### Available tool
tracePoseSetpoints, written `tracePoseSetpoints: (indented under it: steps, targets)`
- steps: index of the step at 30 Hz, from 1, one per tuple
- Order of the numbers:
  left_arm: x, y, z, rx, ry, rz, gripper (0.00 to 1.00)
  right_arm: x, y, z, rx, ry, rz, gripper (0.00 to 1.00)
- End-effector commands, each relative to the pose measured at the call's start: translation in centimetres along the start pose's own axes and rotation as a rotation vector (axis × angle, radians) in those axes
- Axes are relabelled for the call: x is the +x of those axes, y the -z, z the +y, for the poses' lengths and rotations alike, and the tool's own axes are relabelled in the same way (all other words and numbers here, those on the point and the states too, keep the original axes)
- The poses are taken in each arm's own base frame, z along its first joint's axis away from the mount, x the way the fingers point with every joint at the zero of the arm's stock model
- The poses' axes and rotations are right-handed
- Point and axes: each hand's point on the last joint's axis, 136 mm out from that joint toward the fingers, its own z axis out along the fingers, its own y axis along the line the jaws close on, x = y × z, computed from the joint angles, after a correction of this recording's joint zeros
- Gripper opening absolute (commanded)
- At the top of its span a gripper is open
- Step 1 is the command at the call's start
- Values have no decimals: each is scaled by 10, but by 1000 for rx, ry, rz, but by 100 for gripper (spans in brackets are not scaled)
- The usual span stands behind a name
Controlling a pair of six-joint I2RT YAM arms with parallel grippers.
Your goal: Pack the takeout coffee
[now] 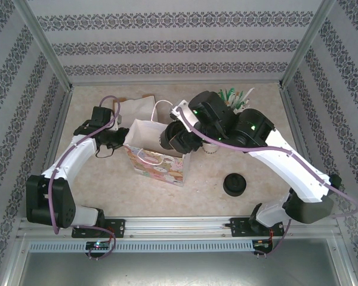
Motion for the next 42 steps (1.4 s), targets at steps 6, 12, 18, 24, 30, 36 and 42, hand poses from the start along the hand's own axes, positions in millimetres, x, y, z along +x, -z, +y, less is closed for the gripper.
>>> tracePoseSetpoints:
  steps: [6,12,18,24,30,36,42]
  targets:
    - [5,-13,-8,11,-58,34,41,14,-11,13,-87,17,112,60]
    - [10,-21,-16,25,-90,59,41,25,-20,21,-130,5,172,59]
    - [13,-26,-27,53,-117,75,41,29,-19,27,-143,0,190,59]
    - [25,-29,-40,80,-149,102,41,35,-16,37,-163,-15,208,59]
    - [48,-31,-52,94,-188,139,42,41,-12,27,-97,5,227,59]
    - [59,-24,-51,89,-186,134,41,52,-16,11,-12,46,294,58]
    - [62,-17,-52,101,-183,117,42,60,-26,13,-29,73,352,58]
